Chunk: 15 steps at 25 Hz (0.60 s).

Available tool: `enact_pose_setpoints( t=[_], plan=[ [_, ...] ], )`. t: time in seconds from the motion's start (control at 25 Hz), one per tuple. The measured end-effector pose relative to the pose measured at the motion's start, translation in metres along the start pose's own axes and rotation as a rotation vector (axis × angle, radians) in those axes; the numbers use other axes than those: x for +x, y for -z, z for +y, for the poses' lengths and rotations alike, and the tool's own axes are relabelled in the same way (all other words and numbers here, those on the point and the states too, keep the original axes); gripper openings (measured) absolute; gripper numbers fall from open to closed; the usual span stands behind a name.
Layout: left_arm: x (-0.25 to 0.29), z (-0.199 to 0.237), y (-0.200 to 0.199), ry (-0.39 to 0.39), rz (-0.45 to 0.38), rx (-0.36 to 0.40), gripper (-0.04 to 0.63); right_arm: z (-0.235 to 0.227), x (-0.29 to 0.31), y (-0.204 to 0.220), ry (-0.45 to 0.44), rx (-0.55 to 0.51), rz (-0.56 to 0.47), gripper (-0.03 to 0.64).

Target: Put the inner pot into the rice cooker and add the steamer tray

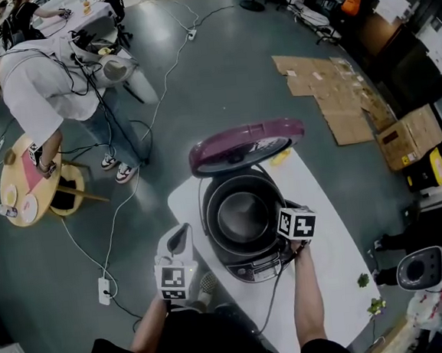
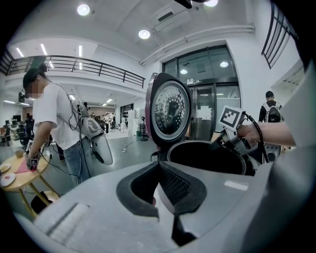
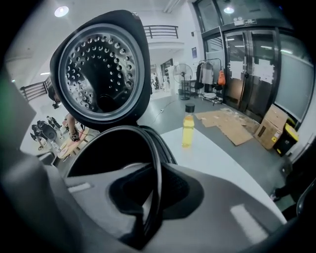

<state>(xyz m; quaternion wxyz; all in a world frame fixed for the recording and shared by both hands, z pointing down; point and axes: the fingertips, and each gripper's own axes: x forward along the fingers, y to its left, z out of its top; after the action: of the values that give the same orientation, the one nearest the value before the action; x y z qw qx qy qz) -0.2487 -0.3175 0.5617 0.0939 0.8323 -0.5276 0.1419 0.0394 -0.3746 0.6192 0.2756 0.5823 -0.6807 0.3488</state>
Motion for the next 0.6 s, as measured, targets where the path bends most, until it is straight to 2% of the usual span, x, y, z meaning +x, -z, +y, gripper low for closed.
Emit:
enact_pose_setpoints(
  t=[0.32, 0.36, 0.44, 0.48, 0.6],
  plan=[
    [-0.002, -0.003, 0.0, 0.01, -0.007, 0.004, 0.011, 0.0, 0.002, 0.001, -0.001, 0.002, -0.001, 0.046],
    [-0.003, -0.003, -0.001, 0.012, -0.009, 0.007, 0.011, 0.001, 0.001, 0.001, -0.014, 0.015, -0.005, 0.059],
    [-0.005, -0.002, -0.004, 0.015, -0.014, 0.012, 0.011, 0.003, -0.001, -0.002, -0.03, 0.031, -0.022, 0.154],
    [-0.006, -0.001, -0.005, 0.017, -0.016, 0.014, 0.011, 0.003, -0.003, -0.003, -0.03, 0.031, -0.033, 0.179],
    [-0.009, 0.002, -0.009, 0.023, -0.026, 0.02, 0.011, 0.006, -0.012, -0.007, -0.038, 0.039, -0.075, 0.21]
  ],
)
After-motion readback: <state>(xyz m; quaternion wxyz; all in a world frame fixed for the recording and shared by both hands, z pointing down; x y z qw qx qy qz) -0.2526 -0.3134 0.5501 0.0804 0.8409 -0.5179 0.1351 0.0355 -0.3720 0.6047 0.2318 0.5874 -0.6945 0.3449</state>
